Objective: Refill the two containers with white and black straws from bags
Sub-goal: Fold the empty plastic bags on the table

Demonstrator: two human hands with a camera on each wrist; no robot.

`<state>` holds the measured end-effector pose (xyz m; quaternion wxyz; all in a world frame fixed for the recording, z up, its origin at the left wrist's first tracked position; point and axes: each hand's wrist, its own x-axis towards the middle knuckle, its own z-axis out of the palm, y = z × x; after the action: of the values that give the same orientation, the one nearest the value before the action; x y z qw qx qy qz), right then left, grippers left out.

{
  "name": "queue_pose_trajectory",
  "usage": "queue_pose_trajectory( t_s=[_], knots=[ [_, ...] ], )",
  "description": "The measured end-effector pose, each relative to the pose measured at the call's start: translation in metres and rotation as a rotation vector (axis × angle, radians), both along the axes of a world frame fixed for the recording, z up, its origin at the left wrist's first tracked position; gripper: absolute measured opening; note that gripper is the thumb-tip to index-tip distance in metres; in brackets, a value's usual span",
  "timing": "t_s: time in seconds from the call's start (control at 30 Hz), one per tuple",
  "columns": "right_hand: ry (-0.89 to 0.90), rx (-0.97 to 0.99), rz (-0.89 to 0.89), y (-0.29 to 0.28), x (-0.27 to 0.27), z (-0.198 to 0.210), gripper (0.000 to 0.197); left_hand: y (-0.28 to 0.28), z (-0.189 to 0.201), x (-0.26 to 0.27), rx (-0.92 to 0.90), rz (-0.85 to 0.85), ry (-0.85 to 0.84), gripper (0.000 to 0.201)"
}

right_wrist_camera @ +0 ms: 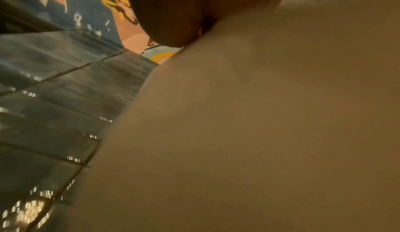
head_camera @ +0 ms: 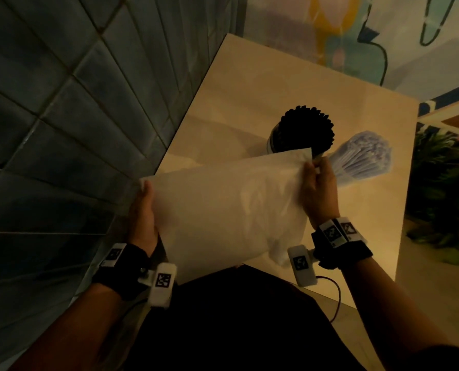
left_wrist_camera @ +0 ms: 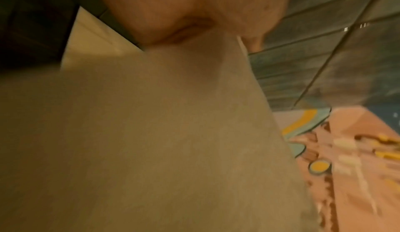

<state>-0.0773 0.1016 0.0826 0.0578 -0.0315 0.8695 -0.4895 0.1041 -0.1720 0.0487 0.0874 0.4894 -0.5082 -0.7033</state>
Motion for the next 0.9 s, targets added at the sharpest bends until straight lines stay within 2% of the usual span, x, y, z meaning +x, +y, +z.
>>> queue_pose_trajectory(
  t_s=[0.03,0.1,0.13,0.17,0.2,0.27,0.33,0.4,0.47,0.57,0.73,0.9],
  knots=[
    [0.001,-0.005,-0.043,-0.001,-0.002,-0.001,0.015,0.005,-0.002,0.004,0.028,-0.068,-0.008,0.06],
    [-0.099,-0.102,-0.102,-0.001,-0.002,-0.002,0.018,0.016,-0.003,0.008,-0.021,-0.138,-0.065,0.031],
    [-0.22,-0.194,-0.091,0.0,0.001,-0.002,0.022,0.022,-0.002,0.007,-0.034,-0.123,-0.073,0.023],
    [-0.361,-0.274,-0.045,0.0,0.004,-0.002,0.023,0.026,0.0,0.007,-0.046,-0.1,-0.078,0.024],
    [-0.49,-0.283,0.023,0.002,0.007,-0.004,0.022,0.027,0.0,0.006,-0.07,-0.071,-0.079,0.024],
    [-0.584,-0.096,0.192,0.007,0.013,-0.007,0.015,0.022,0.002,0.004,-0.152,0.0,-0.096,0.026],
    [-0.495,-0.004,0.198,0.008,0.016,-0.008,0.01,0.018,0.009,0.002,-0.234,0.031,-0.117,0.04],
    [-0.349,-0.041,0.084,0.005,0.018,-0.008,0.017,0.022,0.019,-0.001,-0.392,-0.01,-0.119,0.037],
    [-0.162,0.012,0.026,0.0,0.018,-0.009,0.015,0.025,0.026,-0.001,-0.551,-0.057,-0.123,0.03],
    [0.066,0.091,0.109,-0.004,0.019,-0.004,0.011,0.022,0.037,-0.003,-0.635,-0.084,-0.137,0.031],
    [0.097,0.112,0.157,-0.001,0.017,0.0,0.016,0.008,0.046,-0.002,-0.56,-0.095,-0.247,0.032],
    [0.17,0.105,0.136,0.013,0.012,0.004,0.016,0.003,0.055,-0.004,-0.708,-0.148,-0.171,0.03]
  ],
)
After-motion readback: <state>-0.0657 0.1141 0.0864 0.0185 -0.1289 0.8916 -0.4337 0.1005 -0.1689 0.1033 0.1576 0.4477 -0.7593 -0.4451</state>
